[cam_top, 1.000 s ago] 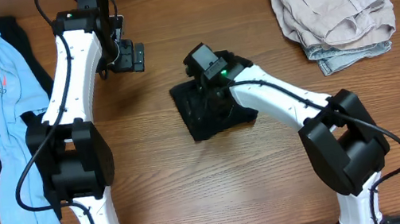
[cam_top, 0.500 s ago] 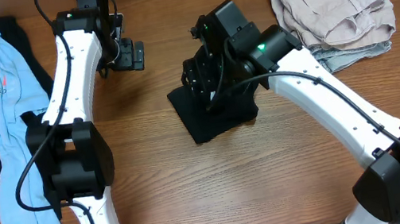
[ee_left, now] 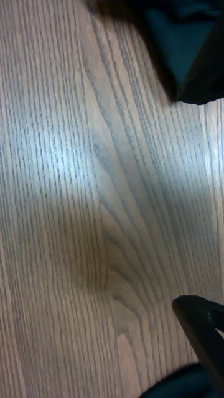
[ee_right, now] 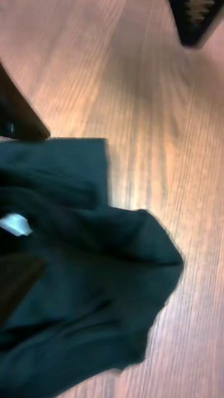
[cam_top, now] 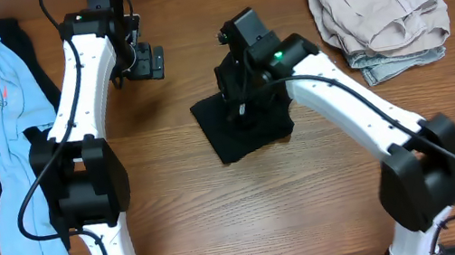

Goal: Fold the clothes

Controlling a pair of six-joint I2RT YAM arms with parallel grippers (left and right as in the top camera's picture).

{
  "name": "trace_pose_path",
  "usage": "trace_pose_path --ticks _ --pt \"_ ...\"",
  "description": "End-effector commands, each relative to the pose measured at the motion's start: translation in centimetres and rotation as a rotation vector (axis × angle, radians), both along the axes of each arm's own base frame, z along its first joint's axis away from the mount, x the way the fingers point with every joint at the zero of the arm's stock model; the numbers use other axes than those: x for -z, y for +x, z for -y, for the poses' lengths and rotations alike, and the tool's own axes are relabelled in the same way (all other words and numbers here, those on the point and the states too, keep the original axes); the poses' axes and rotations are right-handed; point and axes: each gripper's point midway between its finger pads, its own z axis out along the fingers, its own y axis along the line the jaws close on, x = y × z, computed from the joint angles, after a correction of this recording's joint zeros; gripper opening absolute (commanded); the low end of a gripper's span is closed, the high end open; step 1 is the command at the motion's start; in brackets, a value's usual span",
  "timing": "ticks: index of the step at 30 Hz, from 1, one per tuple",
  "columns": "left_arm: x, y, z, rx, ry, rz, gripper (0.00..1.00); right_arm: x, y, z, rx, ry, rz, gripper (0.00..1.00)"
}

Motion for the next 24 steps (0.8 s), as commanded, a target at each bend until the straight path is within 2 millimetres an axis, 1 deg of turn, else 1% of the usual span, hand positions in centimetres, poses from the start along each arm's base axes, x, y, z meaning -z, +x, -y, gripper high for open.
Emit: trace_pose_path --ticks 1,4,6,10,13,15,16,18,20,21,23,24 --pt "-0.3 0.5 -0.4 0.010 0.013 0.016 1.00 2.6 1.5 0.7 0.075 -0.047 0.010 0.51" --pt "-0.3 0.4 -0.5 0.009 0.019 0.014 1.00 3.7 2.7 1.8 0.162 -0.094 0.033 0.44" --pt "-0.3 0.4 -0.6 0.008 0.022 0.014 1.00 3.8 3.0 2.2 0.185 -0.112 0.044 0.40" --pt "-0.3 0.5 -0.7 0.007 0.027 0.016 1.00 3.7 3.3 2.8 0.205 -0.140 0.067 0.37" --pt "-0.3 0.6 -0.7 0.006 0.027 0.021 1.00 3.7 3.4 2.8 0.207 -0.141 0.070 0.36" --pt "-0.4 0.8 -0.8 0.003 0.027 0.027 1.00 3.6 3.5 2.8 0.207 -0.138 0.073 0.31" --pt "-0.4 0.9 -1.0 -0.001 0.027 0.031 1.00 3.6 3.5 2.7 0.207 -0.135 0.076 0.21" --pt "-0.5 1.3 -1.9 -0.020 0.026 0.046 1.00 3.5 3.7 2.6 0.206 -0.130 0.083 0.04" --pt "-0.6 1.6 -2.9 -0.042 0.025 0.055 1.00 3.4 3.5 2.3 0.201 -0.128 0.085 0.04" --pt "-0.6 1.8 -4.1 -0.068 0.023 0.062 1.00 3.1 3.3 1.7 0.187 -0.118 0.083 0.04" --pt "-0.7 1.9 -5.8 -0.109 0.019 0.068 1.00 2.2 2.8 1.0 0.167 -0.103 0.086 0.04" --pt "-0.7 2.0 -6.7 -0.140 0.016 0.071 1.00 1.3 2.4 0.3 0.153 -0.091 0.094 0.04"
